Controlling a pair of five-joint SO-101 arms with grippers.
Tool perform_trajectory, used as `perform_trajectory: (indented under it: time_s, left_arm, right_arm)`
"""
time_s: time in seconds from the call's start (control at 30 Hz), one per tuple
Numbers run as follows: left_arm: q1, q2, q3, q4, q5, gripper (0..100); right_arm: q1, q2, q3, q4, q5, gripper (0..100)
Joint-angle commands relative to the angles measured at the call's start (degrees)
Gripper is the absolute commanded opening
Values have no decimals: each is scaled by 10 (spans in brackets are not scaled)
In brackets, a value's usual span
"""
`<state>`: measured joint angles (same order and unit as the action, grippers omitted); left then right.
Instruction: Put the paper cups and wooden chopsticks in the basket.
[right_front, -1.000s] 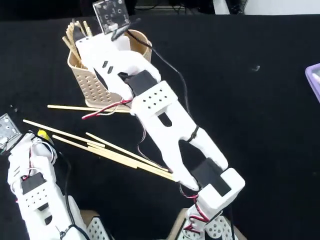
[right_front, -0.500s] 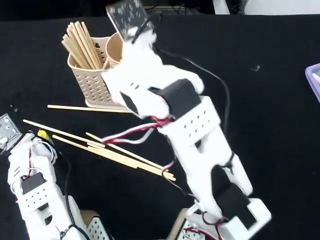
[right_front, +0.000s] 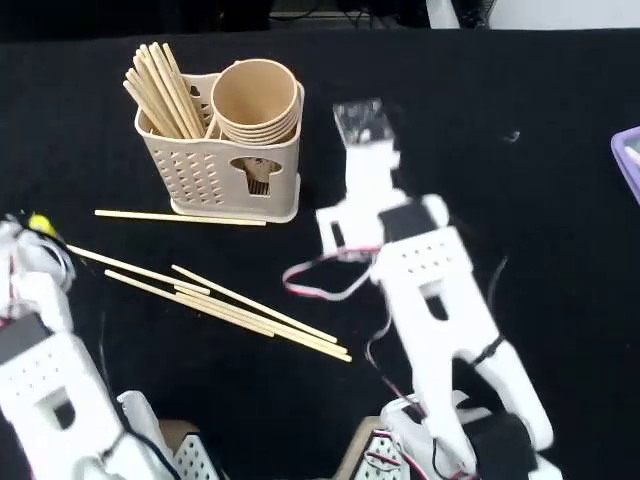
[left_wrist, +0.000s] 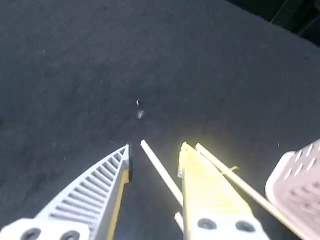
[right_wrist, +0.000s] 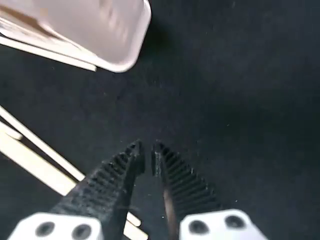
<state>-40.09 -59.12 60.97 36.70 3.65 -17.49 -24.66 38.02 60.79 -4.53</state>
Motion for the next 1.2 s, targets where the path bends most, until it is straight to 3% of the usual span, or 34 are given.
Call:
perform_trajectory:
  time_s: [0.0,0.27,0.6,0.9,1.17]
  left_arm:
    - [15,162,-161,11,-4,167]
    - [80,568,-495,156,-4,167]
    - [124,875,-864,351,1,167]
    - [124,1026,-1015,382,1,167]
    - [119,1070,-1043,443,-41,167]
  right_arm:
    - [14,-54,134,-152,3,46]
    - [17,-95,318,-405,7,46]
    - [17,-95,330,-427,7,46]
    - [17,-95,331,-427,7,46]
    - [17,-95,330,-429,8,46]
